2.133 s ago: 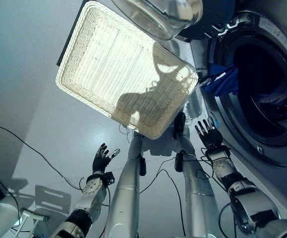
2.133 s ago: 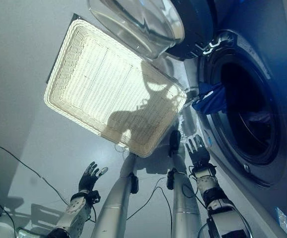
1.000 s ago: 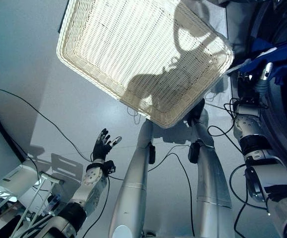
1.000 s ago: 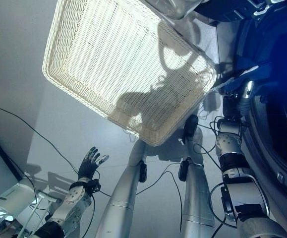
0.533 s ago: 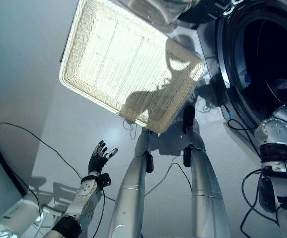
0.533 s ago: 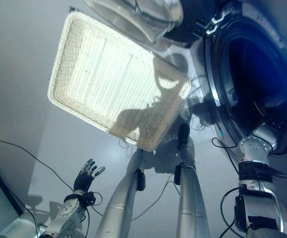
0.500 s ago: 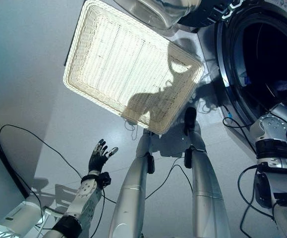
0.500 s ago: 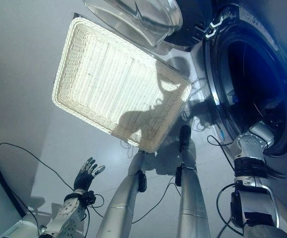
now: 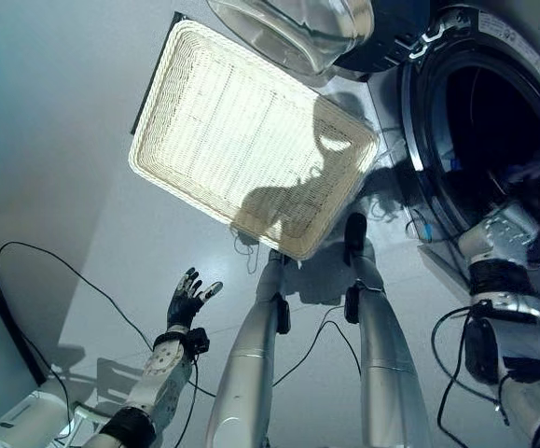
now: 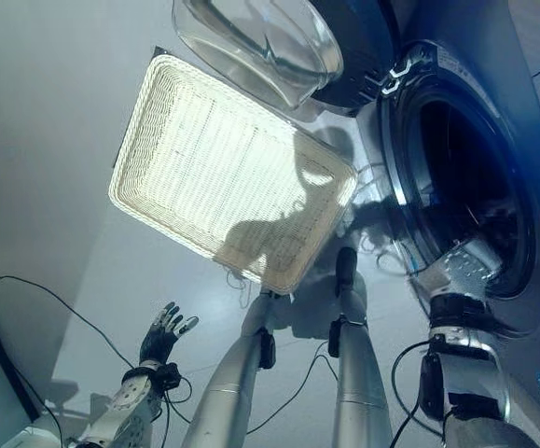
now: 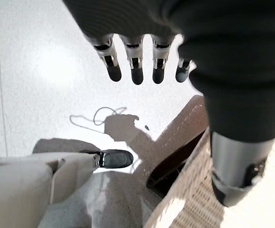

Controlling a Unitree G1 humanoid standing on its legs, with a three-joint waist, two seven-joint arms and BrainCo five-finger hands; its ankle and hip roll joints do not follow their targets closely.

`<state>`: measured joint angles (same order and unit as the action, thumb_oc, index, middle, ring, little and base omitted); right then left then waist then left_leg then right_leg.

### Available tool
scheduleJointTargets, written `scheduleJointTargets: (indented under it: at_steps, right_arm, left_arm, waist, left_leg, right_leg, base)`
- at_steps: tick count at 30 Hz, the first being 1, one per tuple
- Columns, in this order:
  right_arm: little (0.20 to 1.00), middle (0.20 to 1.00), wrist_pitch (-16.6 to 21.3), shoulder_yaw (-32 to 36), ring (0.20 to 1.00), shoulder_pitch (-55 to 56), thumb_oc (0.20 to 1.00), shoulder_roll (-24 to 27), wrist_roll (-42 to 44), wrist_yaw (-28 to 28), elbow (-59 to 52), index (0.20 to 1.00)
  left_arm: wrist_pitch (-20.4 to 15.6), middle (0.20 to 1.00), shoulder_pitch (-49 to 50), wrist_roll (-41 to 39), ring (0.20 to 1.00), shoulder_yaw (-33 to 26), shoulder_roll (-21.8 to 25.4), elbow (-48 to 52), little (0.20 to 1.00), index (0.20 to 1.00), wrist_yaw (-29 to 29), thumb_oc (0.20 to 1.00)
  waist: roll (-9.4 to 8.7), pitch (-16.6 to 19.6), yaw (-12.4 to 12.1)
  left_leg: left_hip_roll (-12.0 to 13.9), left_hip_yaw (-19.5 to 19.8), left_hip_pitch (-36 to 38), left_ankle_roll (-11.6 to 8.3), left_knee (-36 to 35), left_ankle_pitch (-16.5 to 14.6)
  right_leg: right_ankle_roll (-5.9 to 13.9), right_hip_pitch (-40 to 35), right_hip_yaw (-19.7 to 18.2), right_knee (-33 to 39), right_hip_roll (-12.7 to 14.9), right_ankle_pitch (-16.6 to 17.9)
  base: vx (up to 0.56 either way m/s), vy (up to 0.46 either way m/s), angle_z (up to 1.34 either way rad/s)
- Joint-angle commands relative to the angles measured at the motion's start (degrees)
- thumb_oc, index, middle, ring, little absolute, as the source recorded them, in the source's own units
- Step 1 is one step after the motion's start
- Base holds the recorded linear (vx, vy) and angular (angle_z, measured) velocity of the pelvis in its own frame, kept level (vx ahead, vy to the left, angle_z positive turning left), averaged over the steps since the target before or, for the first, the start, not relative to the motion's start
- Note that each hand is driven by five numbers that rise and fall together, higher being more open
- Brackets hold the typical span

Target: Put the clothes into the washing machine.

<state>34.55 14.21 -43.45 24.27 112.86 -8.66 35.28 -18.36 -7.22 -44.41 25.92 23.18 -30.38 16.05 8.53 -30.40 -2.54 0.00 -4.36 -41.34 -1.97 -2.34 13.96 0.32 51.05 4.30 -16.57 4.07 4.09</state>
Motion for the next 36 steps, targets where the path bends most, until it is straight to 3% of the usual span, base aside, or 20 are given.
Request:
scheduleJointTargets:
  at_steps: [1,3,4,5,6,7,9,10,12,16,20,21,26,29,36]
  right_arm:
    - [1.0,1.0,-6.3,-2.1,1.0,5.1,1.0,3.5,0.1,8.3,-0.5,1.0]
    - [1.0,1.0,-9.9,-4.9,1.0,6.4,1.0,3.2,-3.3,10.8,1.2,1.0]
    - [1.0,1.0,-9.9,-4.9,1.0,6.4,1.0,3.2,-3.3,10.8,1.2,1.0]
    - [1.0,1.0,-11.1,-6.3,1.0,6.9,1.0,2.6,-10.2,9.8,1.7,1.0]
    - [1.0,1.0,-12.5,-10.2,1.0,8.2,1.0,1.8,-27.3,7.2,3.0,1.0]
    - [1.0,1.0,-12.4,-10.6,1.0,8.5,1.0,1.7,-28.1,6.8,2.9,1.0]
    - [1.0,1.0,-12.4,-15.1,1.0,11.5,1.0,1.2,-48.3,2.7,5.0,1.0]
    - [1.0,1.0,-12.3,-16.0,1.0,12.1,1.0,1.0,-51.6,1.8,5.1,1.0]
    - [1.0,1.0,-12.2,-21.0,1.0,14.1,1.0,0.7,-72.2,-4.4,4.9,1.0]
    - [1.0,1.0,-13.2,-27.1,1.0,16.2,1.0,0.6,-89.3,-11.4,4.4,1.0]
    - [1.0,1.0,-16.2,-29.4,1.0,18.3,1.0,-0.7,-92.5,-9.2,7.8,1.0]
    - [1.0,1.0,-18.2,-30.0,1.0,21.8,1.0,-2.3,-93.6,-5.9,12.6,1.0]
    - [1.0,1.0,-18.8,-31.2,1.0,26.9,1.0,-4.6,-95.7,-0.8,21.4,1.0]
    - [1.0,1.0,-22.4,-32.0,1.0,30.2,1.0,-6.0,-98.0,4.8,28.3,1.0]
    - [1.0,1.0,-26.6,-31.4,1.0,33.5,1.0,-7.7,-101.9,7.7,33.3,1.0]
  left_arm:
    - [-0.7,1.0,0.5,1.0,1.0,1.1,-1.1,-1.4,1.0,1.0,1.1,1.0]
    - [-0.7,1.0,0.5,1.4,1.0,0.3,-1.5,-2.3,1.0,1.0,0.5,1.0]
    - [-0.7,1.0,0.5,1.4,1.0,0.3,-1.5,-2.3,1.0,1.0,0.5,1.0]
    - [-0.6,1.0,0.4,1.4,1.0,-0.1,-1.7,-2.8,1.0,1.0,0.2,1.0]
    - [-0.5,1.0,0.0,1.8,1.0,-1.3,-2.4,-4.8,1.0,1.0,-0.8,1.0]
    - [-0.6,1.0,0.1,1.9,1.0,-1.4,-2.4,-5.0,1.0,1.0,-1.0,1.0]
    - [-0.4,1.0,0.0,2.2,1.0,-3.3,-2.7,-7.4,1.0,1.0,-3.4,1.0]
    - [-0.4,1.0,0.0,2.4,1.0,-3.7,-2.8,-7.9,1.0,1.0,-3.9,1.0]
    - [-0.1,1.0,0.5,3.7,1.0,-5.6,-3.3,-10.0,1.0,1.0,-6.4,1.0]
    - [-0.4,1.0,0.9,5.0,1.0,-8.8,-4.5,-15.4,1.0,1.0,-10.8,1.0]
    - [-0.6,1.0,0.6,5.0,1.0,-10.7,-5.0,-19.7,1.0,1.0,-17.1,1.0]
    - [-0.6,1.0,0.9,5.7,1.0,-11.9,-5.5,-22.7,1.0,1.0,-20.7,1.0]
    - [-1.1,1.0,0.8,9.6,1.0,-11.6,-5.9,-27.2,1.0,1.0,-22.6,1.0]
    - [1.1,1.0,0.9,11.1,1.0,-11.8,-6.5,-30.8,1.0,1.0,-25.6,1.0]
    - [5.6,1.0,2.0,14.8,1.0,-11.5,-8.4,-34.2,1.0,1.0,-28.9,1.0]
  waist:
    - [3.19,0.6,0.7]
    - [2.8,0.6,0.7]
    - [2.8,0.6,0.7]
    - [2.53,0.6,0.7]
    - [1.54,0.6,0.8]
    - [1.43,0.6,0.8]
    - [-0.16,0.6,1.0]
    - [-0.44,0.6,1.0]
    - [-1.92,0.6,1.2]
    - [-3.64,0.6,1.1]
    - [-4.75,0.6,1.1]
    - [-5.54,0.6,0.9]
    - [-6.24,3.2,0.9]
    - [-7.19,8.7,0.8]
    - [-7.72,16.3,0.3]
  left_leg:
    - [-3.6,0.1,0.0,-0.51,2.2,-3.3]
    - [-3.6,0.5,0.7,-0.35,2.2,-3.4]
    - [-3.6,0.5,0.7,-0.35,2.2,-3.4]
    - [-3.7,0.7,1.2,-0.26,2.3,-3.5]
    - [-3.7,1.1,2.4,-0.18,3.0,-4.0]
    - [-3.7,1.1,2.6,-0.18,3.1,-4.1]
    - [-4.0,1.7,4.4,-0.01,4.7,-5.3]
    - [-4.1,1.8,4.8,0.09,5.0,-5.4]
    - [-4.3,2.2,6.8,0.36,7.0,-6.6]
    - [-4.5,2.9,10.9,0.68,9.0,-8.3]
    - [-4.5,3.0,15.5,0.68,9.8,-9.5]
    - [-4.3,3.0,20.5,0.7,9.5,-10.3]
    - [-3.3,2.9,26.1,0.45,7.6,-10.8]
    - [-2.9,2.9,31.3,0.1,5.0,-11.3]
    - [-2.1,2.9,38.2,-0.3,-0.9,-10.7]
  right_leg:
    - [4.34,-5.2,3.1,5.9,-0.9,3.5]
    - [4.22,-5.9,3.1,5.9,-1.0,3.4]
    - [4.22,-5.9,3.1,5.9,-1.0,3.4]
    - [4.16,-6.4,3.2,5.9,-1.1,3.3]
    - [3.9,-8.0,3.5,6.1,-1.0,3.3]
    - [3.9,-8.1,3.6,6.1,-1.0,3.3]
    - [3.79,-10.5,4.0,6.5,-0.8,3.5]
    - [3.76,-11.0,4.0,6.6,-0.8,3.6]
    - [3.56,-13.5,4.1,6.9,-0.6,3.7]
    - [3.38,-18.3,4.1,6.9,-0.6,2.8]
    - [3.32,-23.4,4.1,7.1,-0.6,1.6]
    - [3.45,-28.6,4.2,8.0,-0.4,0.9]
    - [3.52,-34.7,3.4,10.4,-0.6,0.3]
    - [3.65,-40.9,4.2,13.5,-0.9,-0.4]
    - [3.98,-47.8,5.9,16.9,-1.5,-1.1]
  base:
    - [0.0,0.0,0.0]
    - [-0.02,0.005,0.04]
    - [-0.04,0.017,0.06]
    - [-0.08,0.036,0.09]
    - [-0.08,0.037,0.12]
    - [-0.1,0.034,0.1]
    - [-0.08,0.022,0.09]
    - [-0.08,0.021,0.09]
    - [-0.08,0.009,0.08]
    - [-0.05,0.032,0.08]
    - [-0.04,0.058,-0.01]
    - [-0.02,0.047,0.03]
    - [0.02,0.04,-0.01]
    - [0.12,0.004,-0.03]
    - [0.11,-0.01,0.06]
